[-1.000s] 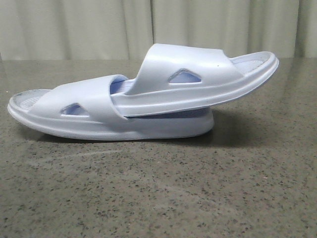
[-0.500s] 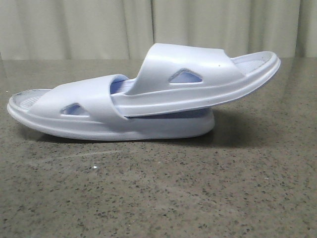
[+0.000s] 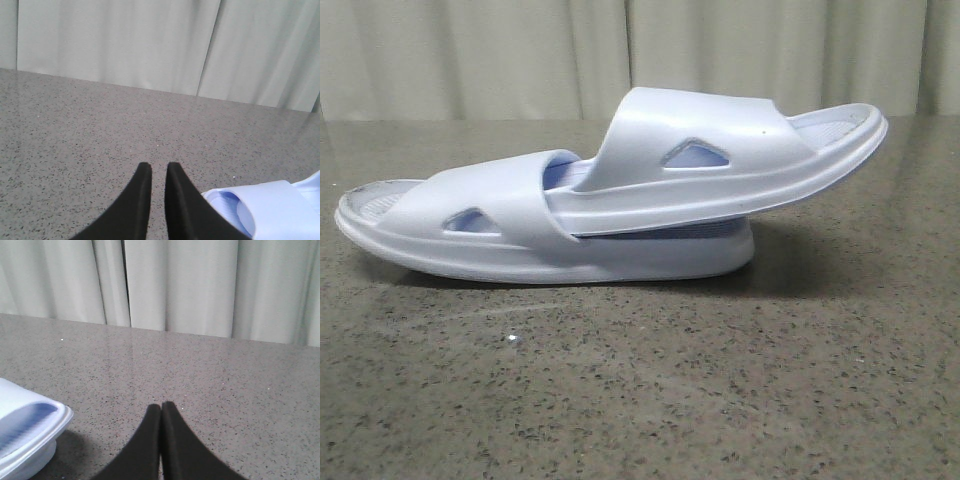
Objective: Insert blue slippers together front up
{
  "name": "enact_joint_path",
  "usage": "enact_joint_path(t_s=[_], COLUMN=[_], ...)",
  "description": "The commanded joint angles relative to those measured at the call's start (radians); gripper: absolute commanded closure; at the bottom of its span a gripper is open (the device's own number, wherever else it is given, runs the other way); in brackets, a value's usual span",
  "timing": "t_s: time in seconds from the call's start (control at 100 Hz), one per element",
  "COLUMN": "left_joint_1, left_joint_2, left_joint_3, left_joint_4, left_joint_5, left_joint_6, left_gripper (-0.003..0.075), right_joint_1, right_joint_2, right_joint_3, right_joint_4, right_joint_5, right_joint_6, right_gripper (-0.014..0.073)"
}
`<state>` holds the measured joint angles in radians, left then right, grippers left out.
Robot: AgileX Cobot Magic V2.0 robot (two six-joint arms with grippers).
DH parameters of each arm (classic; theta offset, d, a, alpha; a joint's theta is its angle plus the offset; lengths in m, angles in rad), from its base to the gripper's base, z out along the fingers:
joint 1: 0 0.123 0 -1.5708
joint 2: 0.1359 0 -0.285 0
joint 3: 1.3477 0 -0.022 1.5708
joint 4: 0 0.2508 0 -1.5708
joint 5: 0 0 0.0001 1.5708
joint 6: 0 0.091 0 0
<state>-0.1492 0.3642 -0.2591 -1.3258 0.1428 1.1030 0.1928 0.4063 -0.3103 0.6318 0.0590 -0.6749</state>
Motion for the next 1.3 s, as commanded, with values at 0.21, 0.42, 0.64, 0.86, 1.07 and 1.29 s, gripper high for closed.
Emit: enact_joint_path(t_s=[0.21, 0.42, 0.64, 0.86, 1.07, 1.29], left_joint_1=[-0.007, -0.007, -0.007, -0.007, -0.007, -0.007], left_joint_2=[0.003, 0.003, 0.003, 0.003, 0.003, -0.052], left_joint_3=[-0.026, -0.026, -0.026, -0.026, -0.026, -0.016], left_joint_4=[-0.013, -0.013, -0.013, -0.013, -0.004, 0.486], left_joint_5=[-0.011, -0.011, -0.011, -0.011, -0.013, -0.015], left_joint_6=[0.000, 0.000, 0.000, 0.000, 0.000, -0.247], left_gripper=[0.0704, 0.0704, 0.0704, 0.0704, 0.0704, 0.0704], right_joint_1=[0.002, 0.002, 0.002, 0.002, 0.002, 0.002], right_joint_2=[0.001, 0.001, 0.001, 0.001, 0.001, 0.001], right_joint_3=[-0.027, -0.027, -0.027, -0.027, -0.027, -0.027], right_joint_4=[-0.006, -0.006, -0.006, -0.006, -0.006, -0.006], right_joint_5=[-0.059, -0.059, -0.059, -0.052, -0.052, -0.052], right_joint_6=[-0.015, -0.015, -0.015, -0.015, -0.015, -0.015], right_gripper=[0.0701, 0.0701, 0.0701, 0.0701, 0.0701, 0.0701])
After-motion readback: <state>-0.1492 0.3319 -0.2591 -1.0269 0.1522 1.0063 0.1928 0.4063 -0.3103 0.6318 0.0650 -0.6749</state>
